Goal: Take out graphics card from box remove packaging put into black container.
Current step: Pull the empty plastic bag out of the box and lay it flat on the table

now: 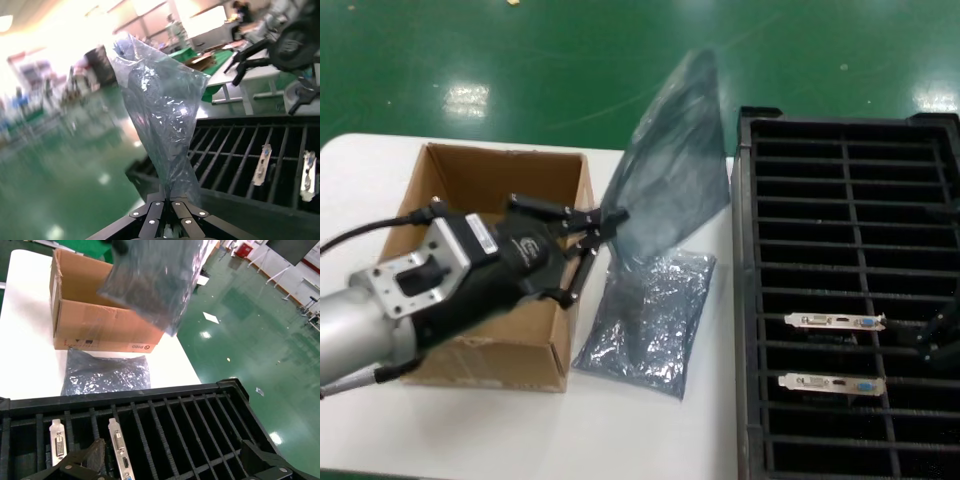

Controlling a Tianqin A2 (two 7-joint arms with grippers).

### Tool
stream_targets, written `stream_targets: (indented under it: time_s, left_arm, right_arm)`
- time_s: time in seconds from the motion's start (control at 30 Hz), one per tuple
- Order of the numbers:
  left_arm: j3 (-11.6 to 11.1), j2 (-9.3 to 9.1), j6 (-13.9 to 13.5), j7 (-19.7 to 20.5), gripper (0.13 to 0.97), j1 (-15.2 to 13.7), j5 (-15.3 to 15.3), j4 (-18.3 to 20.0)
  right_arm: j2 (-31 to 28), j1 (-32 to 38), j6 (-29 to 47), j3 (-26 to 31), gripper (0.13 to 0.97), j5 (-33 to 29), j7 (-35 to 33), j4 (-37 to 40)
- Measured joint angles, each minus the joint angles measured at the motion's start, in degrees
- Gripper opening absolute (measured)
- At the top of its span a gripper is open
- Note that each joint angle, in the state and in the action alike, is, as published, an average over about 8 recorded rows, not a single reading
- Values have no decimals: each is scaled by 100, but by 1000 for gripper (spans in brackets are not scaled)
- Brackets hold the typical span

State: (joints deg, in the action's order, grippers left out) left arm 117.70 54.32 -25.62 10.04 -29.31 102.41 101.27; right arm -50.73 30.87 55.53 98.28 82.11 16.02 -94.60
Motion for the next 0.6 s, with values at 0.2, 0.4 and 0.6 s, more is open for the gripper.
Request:
stream_targets:
  time_s: [0.2,0.4,0.6]
  left_arm:
    - [705,-322,-54,1419,139,-421,-464,-568]
    - [889,-928,-564,2243,139,-680,-1378,-1193]
    - [927,-1458,-1206,2471,139,-1050,-1999,-1872]
  right_arm:
    - [0,0,0,0,931,0,-1,0]
    - [0,0,0,-1,931,0,-1,0]
    - [0,0,0,-1,931,0,-1,0]
